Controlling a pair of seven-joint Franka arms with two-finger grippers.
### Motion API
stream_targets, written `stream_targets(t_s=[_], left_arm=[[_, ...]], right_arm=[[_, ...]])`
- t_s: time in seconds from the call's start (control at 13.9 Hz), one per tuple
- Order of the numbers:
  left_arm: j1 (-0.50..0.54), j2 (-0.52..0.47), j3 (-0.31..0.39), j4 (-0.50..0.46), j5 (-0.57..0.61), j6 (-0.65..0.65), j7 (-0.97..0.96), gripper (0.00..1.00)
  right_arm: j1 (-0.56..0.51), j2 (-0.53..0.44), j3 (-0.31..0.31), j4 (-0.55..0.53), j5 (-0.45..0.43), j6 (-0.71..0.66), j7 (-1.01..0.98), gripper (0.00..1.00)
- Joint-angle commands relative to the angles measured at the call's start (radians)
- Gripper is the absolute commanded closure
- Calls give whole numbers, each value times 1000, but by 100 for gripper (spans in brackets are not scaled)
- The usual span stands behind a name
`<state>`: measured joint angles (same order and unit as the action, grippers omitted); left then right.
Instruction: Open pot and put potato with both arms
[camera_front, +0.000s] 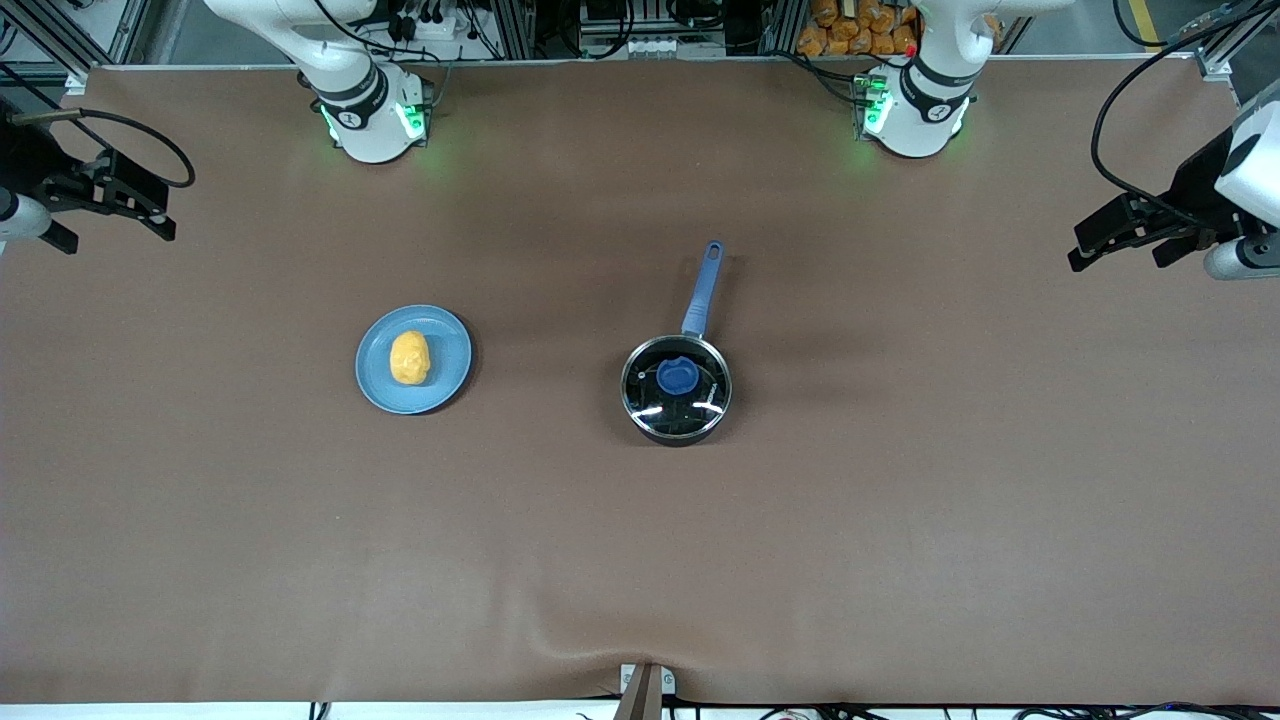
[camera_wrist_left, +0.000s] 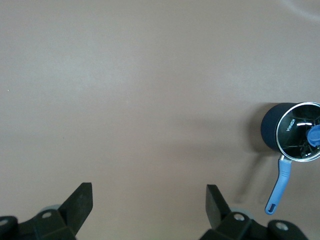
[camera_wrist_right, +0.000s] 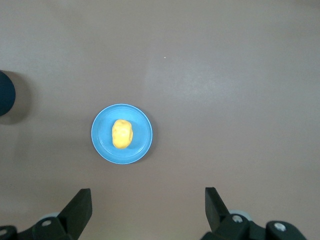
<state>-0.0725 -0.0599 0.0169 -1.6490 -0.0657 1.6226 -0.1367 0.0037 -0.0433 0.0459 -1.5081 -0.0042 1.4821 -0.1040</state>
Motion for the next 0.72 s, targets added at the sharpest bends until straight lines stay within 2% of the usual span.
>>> stream_targets(t_s=[0.0, 0.65], left_arm=[[-6, -20, 3, -17, 20, 11, 3, 0], [-6, -14, 12, -12, 18, 5, -4, 0]], right_arm=[[1, 10, -6, 25, 18, -22, 6, 0], [1, 11, -5, 25, 18, -20, 4, 0]])
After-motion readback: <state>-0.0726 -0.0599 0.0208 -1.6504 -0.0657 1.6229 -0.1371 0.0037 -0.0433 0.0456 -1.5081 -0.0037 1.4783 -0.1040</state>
